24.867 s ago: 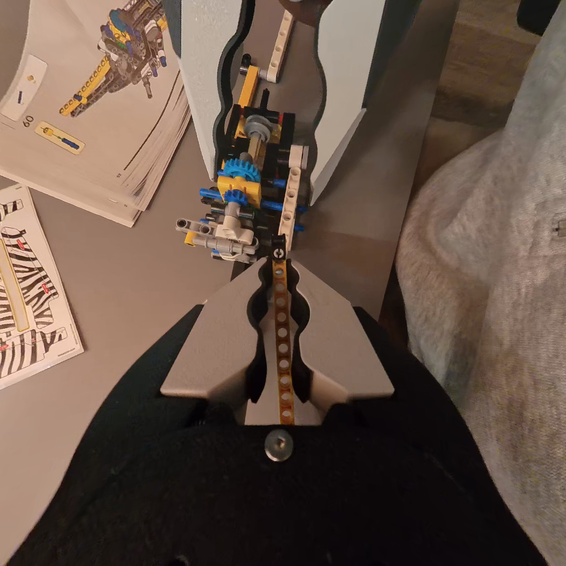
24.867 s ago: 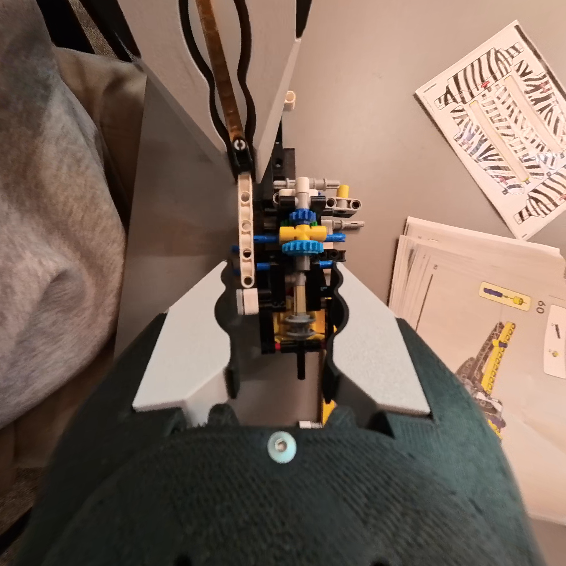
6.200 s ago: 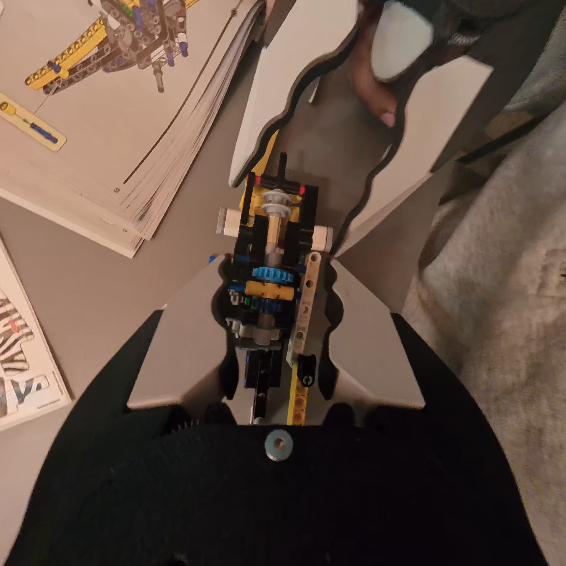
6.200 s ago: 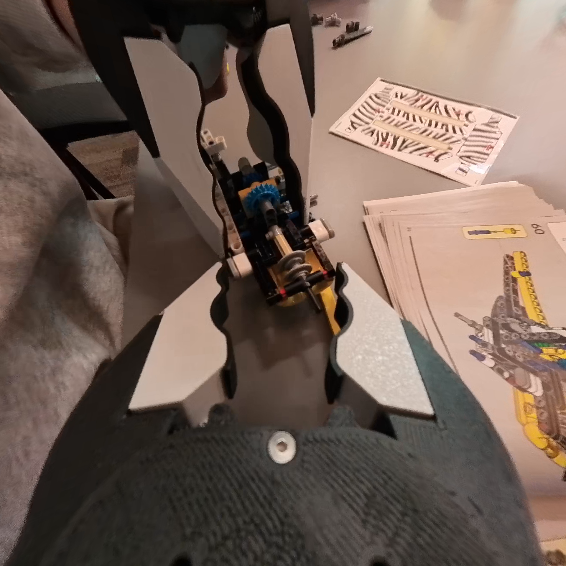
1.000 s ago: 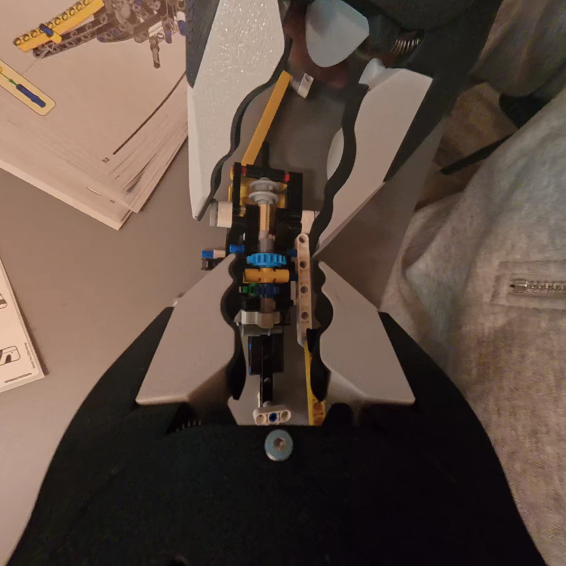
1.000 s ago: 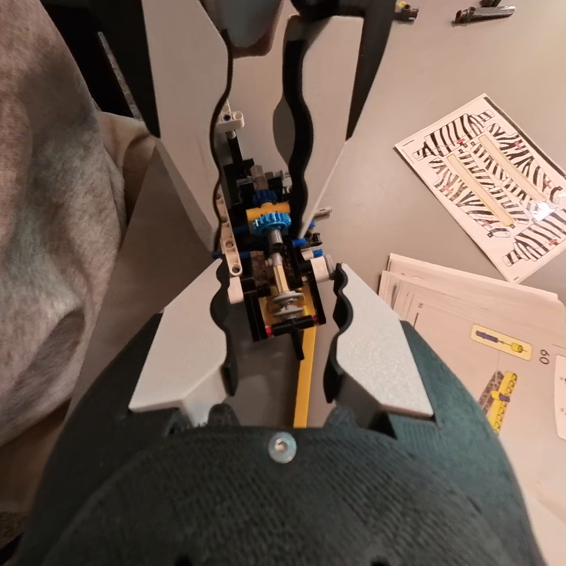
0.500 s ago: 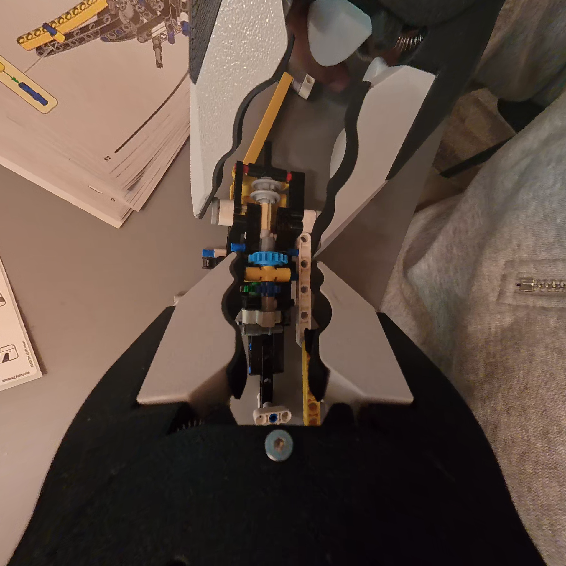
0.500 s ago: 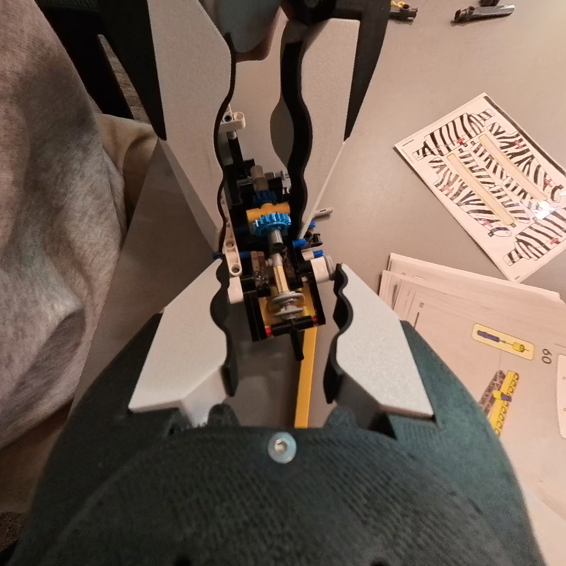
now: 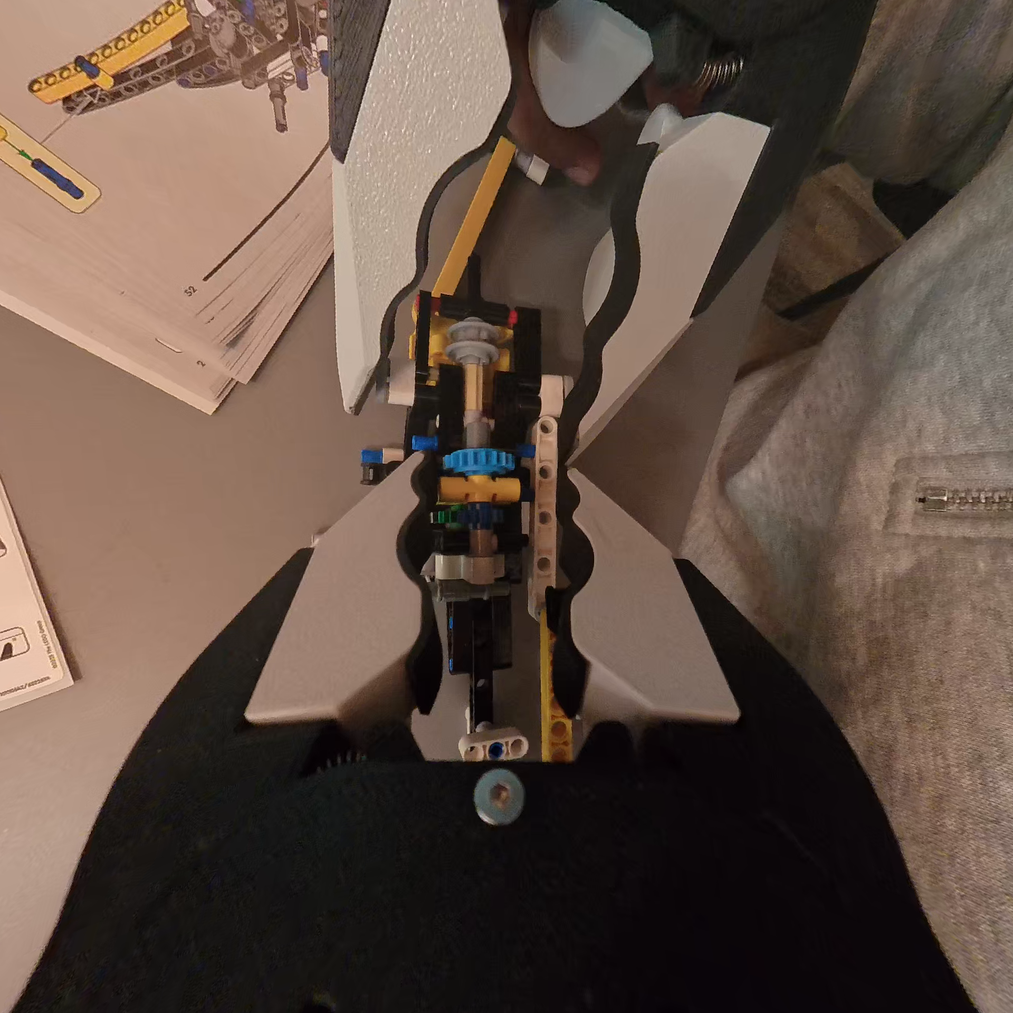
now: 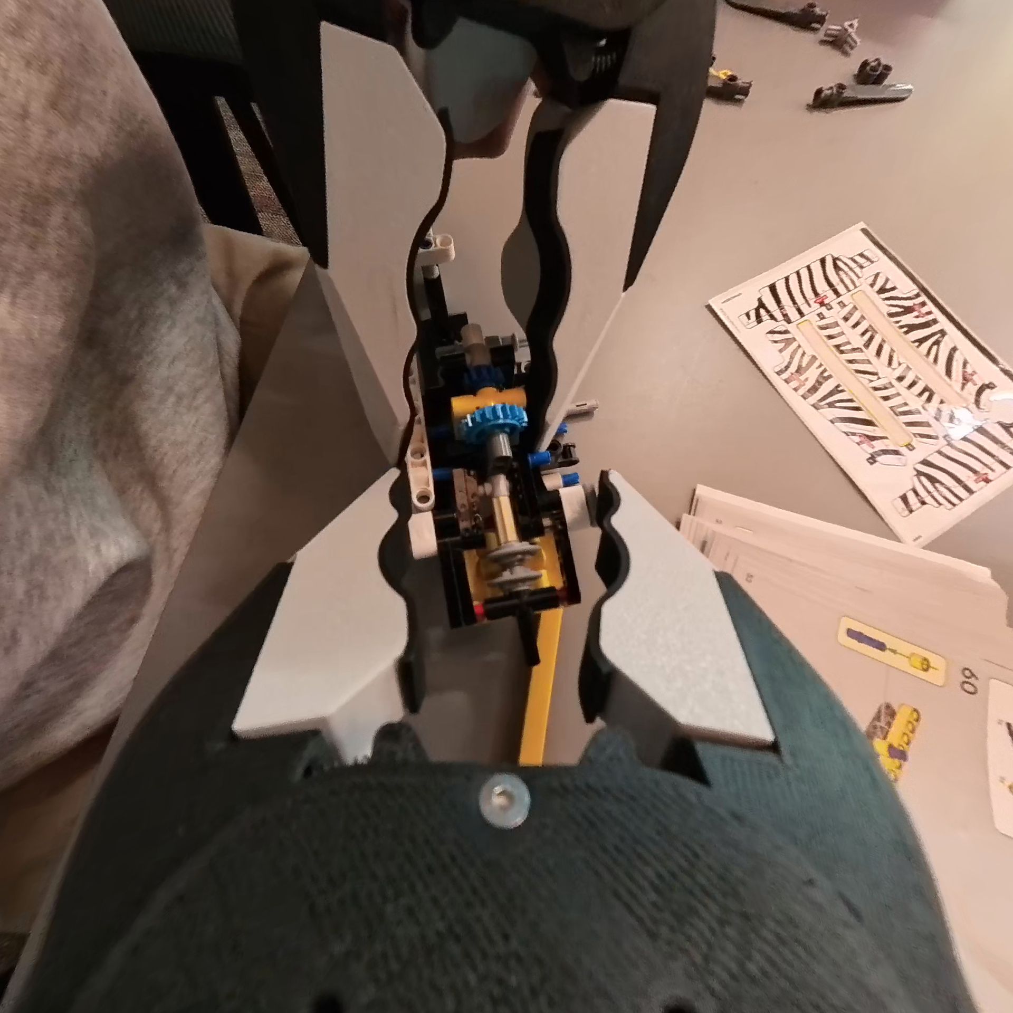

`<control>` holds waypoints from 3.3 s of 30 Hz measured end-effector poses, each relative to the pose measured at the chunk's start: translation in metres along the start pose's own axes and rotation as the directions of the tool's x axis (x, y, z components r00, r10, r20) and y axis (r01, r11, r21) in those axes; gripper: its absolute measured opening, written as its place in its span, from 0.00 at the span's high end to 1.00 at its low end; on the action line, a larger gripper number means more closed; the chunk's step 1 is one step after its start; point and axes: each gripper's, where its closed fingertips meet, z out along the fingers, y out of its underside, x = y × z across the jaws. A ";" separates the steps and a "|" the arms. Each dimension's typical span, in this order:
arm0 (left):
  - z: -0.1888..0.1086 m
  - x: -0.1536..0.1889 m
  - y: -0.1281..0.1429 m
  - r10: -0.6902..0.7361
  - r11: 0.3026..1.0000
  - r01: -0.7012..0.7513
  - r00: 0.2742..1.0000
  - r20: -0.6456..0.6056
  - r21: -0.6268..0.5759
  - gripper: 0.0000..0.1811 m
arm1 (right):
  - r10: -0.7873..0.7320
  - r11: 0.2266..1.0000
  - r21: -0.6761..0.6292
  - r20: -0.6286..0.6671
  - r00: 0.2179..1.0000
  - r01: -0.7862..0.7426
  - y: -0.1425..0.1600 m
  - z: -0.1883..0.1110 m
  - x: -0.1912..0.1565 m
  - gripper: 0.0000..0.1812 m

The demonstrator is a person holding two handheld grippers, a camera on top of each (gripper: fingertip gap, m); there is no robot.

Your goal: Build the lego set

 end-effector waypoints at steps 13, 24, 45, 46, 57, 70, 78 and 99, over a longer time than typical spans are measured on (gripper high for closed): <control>-0.023 -0.001 0.011 -0.039 0.998 0.034 0.994 0.102 0.054 0.64 | -0.040 0.999 0.024 -0.029 0.999 0.040 -0.012 0.003 0.000 0.56; -0.019 -0.005 0.025 -0.032 0.996 0.012 0.977 0.213 0.091 0.65 | -0.155 0.988 -0.018 0.017 0.988 0.156 -0.021 0.015 -0.005 0.62; -0.084 0.006 -0.003 -0.076 0.922 -0.127 0.866 0.494 0.365 0.67 | 0.536 0.839 0.095 -0.313 0.784 -0.536 -0.013 0.007 -0.027 0.70; -0.079 0.017 -0.003 -0.115 0.908 -0.081 0.895 0.431 0.411 0.69 | 0.576 0.814 0.130 -0.305 0.759 -0.566 -0.014 0.007 -0.031 0.68; -0.050 0.059 0.030 -0.590 0.526 0.618 0.760 -0.273 0.584 0.78 | 0.659 0.747 0.250 -0.150 0.737 -0.616 -0.019 0.000 -0.071 0.59; -0.040 -0.004 -0.005 -0.587 0.487 0.704 0.702 -0.404 0.517 0.77 | 0.752 0.603 0.338 0.062 0.656 -0.723 -0.024 -0.018 -0.064 0.54; -0.050 0.011 0.002 -0.463 0.616 0.717 0.664 -0.587 0.326 0.68 | 0.710 0.578 0.387 0.196 0.676 -0.719 -0.026 -0.038 -0.068 0.65; -0.017 0.055 0.022 -0.617 0.383 0.863 0.504 -0.604 0.329 0.90 | 0.736 0.615 0.310 0.106 0.669 -0.725 0.009 -0.019 -0.067 0.83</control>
